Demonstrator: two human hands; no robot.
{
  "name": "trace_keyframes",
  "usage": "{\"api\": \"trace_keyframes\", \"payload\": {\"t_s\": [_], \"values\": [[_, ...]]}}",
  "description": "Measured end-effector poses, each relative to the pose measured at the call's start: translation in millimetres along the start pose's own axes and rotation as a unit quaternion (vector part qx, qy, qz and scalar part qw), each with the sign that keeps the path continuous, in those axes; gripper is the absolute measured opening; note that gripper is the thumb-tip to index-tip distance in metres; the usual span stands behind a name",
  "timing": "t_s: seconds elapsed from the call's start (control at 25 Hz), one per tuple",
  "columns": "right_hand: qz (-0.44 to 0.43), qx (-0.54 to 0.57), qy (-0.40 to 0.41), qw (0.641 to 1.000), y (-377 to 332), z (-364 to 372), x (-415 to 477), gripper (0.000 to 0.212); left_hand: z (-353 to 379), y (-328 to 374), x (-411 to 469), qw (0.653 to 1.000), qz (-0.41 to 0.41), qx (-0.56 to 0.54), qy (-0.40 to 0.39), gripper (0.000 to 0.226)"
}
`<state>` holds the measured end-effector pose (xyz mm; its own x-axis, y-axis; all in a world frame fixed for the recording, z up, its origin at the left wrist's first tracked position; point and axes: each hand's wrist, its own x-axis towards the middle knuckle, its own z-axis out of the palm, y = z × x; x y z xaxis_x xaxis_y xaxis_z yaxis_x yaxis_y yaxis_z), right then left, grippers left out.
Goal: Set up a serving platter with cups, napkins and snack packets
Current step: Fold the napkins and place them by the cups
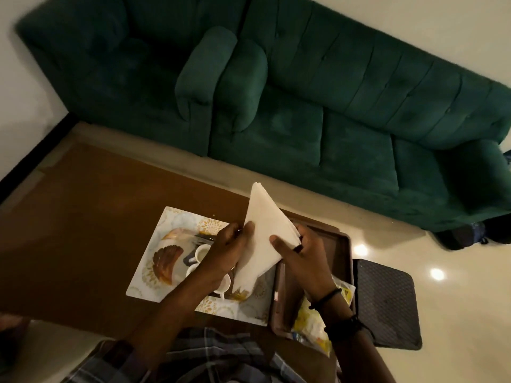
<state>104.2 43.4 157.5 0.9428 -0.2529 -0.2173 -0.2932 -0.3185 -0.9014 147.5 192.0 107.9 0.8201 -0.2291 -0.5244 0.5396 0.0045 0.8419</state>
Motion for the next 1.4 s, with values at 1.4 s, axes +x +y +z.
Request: {"api": "trace_keyframes", "payload": {"t_s": [1.4], "values": [[-0.122, -0.324, -0.138, 0.928, 206.6, 151.4, 154.8, 0.041, -152.5, -125.6, 211.4, 0.845, 0.178, 0.496, -0.094, 0.033]]}}
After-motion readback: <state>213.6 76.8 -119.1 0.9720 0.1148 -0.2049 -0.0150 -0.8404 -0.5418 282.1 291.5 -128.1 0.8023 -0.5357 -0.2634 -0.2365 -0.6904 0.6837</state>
